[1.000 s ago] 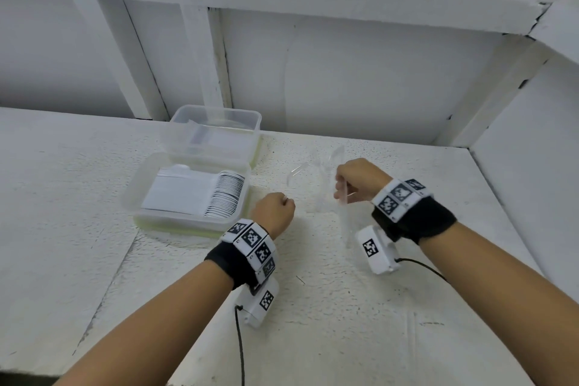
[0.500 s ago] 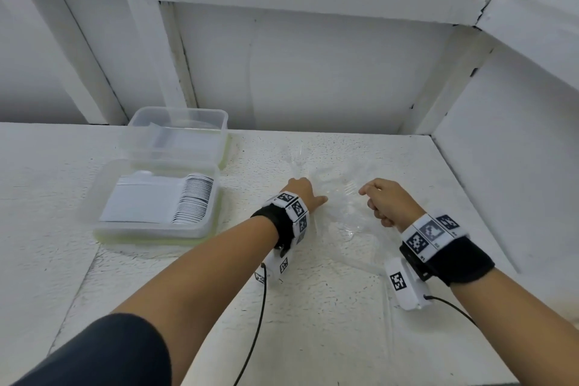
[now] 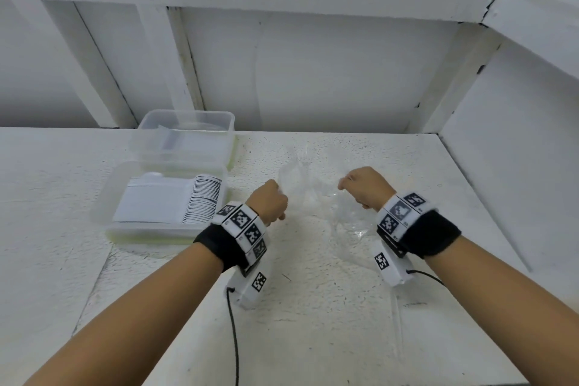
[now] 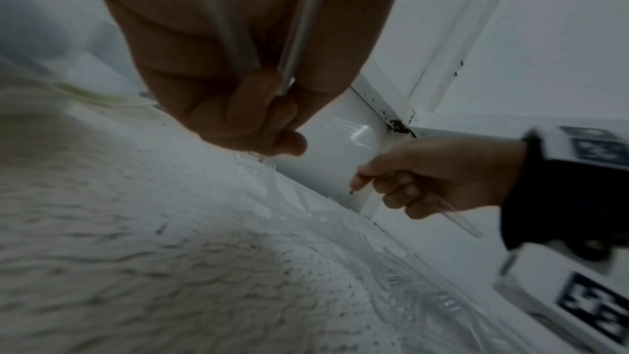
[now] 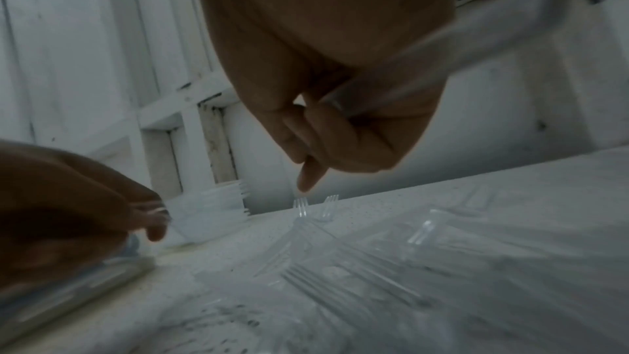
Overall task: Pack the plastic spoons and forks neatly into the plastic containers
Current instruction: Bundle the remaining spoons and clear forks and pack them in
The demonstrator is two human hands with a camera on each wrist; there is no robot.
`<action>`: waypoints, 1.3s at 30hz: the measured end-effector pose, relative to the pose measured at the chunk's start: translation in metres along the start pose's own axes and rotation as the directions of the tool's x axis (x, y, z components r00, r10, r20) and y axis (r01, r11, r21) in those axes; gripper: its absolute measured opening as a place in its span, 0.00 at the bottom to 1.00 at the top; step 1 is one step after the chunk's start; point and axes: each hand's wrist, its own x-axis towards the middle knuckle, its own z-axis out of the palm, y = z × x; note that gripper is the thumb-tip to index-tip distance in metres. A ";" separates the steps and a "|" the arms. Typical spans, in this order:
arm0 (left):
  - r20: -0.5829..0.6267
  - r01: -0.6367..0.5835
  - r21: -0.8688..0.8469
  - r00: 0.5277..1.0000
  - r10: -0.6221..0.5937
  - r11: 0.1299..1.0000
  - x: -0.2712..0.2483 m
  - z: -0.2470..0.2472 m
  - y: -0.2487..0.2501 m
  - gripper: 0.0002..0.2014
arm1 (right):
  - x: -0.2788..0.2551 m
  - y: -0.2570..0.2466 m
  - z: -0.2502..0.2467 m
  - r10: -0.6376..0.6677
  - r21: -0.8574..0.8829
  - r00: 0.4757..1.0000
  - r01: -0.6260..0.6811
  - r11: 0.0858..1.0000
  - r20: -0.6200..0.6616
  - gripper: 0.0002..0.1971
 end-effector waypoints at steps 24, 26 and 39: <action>-0.244 -0.117 -0.246 0.968 0.055 0.962 -0.001 -0.002 -0.030 0.08 | 0.060 -0.049 0.047 0.005 -0.131 0.992 0.011 0.991 0.124 0.17; -0.256 -0.082 -0.224 0.966 0.023 0.971 0.011 -0.001 -0.022 0.07 | 0.052 -0.047 0.036 -0.051 0.061 0.994 0.045 0.997 0.101 0.16; -0.171 0.096 0.176 0.983 -0.066 0.980 0.073 0.011 0.028 0.20 | 0.006 -0.005 -0.001 0.064 0.718 0.996 -0.087 0.691 0.059 0.05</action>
